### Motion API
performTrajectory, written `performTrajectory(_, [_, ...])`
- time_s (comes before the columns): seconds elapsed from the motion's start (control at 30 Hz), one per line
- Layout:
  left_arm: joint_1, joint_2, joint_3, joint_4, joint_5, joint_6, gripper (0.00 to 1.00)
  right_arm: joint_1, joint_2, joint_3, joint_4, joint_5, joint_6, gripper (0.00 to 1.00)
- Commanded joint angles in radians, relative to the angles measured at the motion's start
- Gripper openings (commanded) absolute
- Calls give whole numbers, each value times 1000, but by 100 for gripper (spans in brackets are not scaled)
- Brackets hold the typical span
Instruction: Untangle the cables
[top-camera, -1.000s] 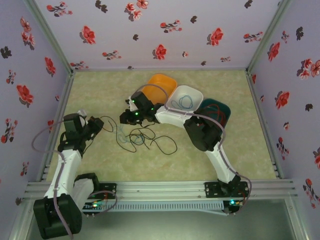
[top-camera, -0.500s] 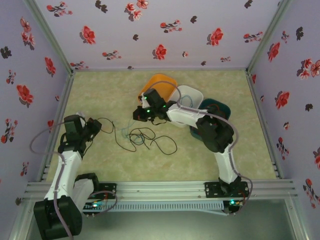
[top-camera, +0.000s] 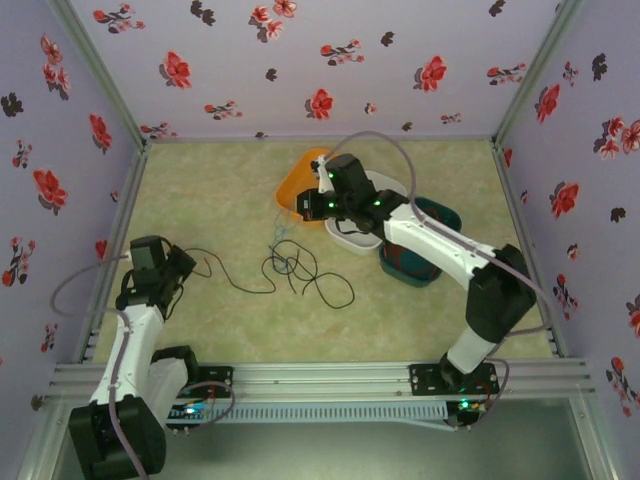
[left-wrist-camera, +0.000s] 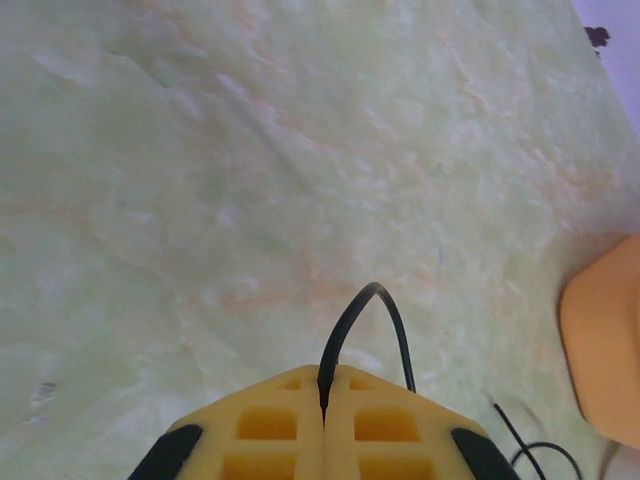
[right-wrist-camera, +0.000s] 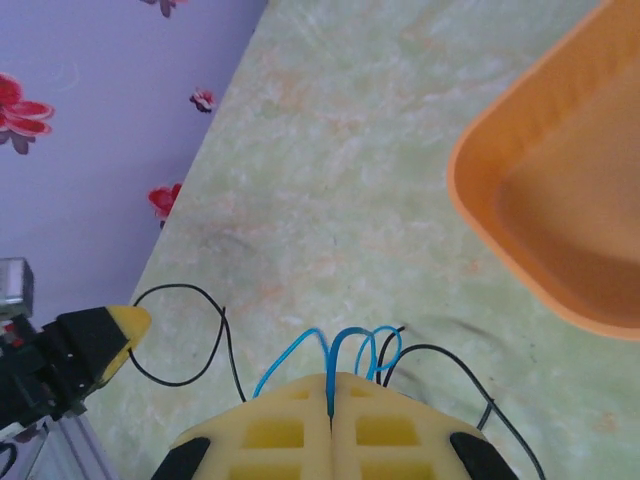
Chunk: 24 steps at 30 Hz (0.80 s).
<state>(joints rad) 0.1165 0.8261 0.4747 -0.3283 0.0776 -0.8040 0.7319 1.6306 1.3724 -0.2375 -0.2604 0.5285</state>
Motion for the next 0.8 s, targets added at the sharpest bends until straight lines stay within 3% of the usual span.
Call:
performTrajectory(0.0, [13,-12,-25,-21,-45,-7,0,4,-76,6,-74,56,-94,0])
performTrajectory(0.77, [38,-11,-59,-13,-44,-37,0,31,-305,242,-202,38,-348,0])
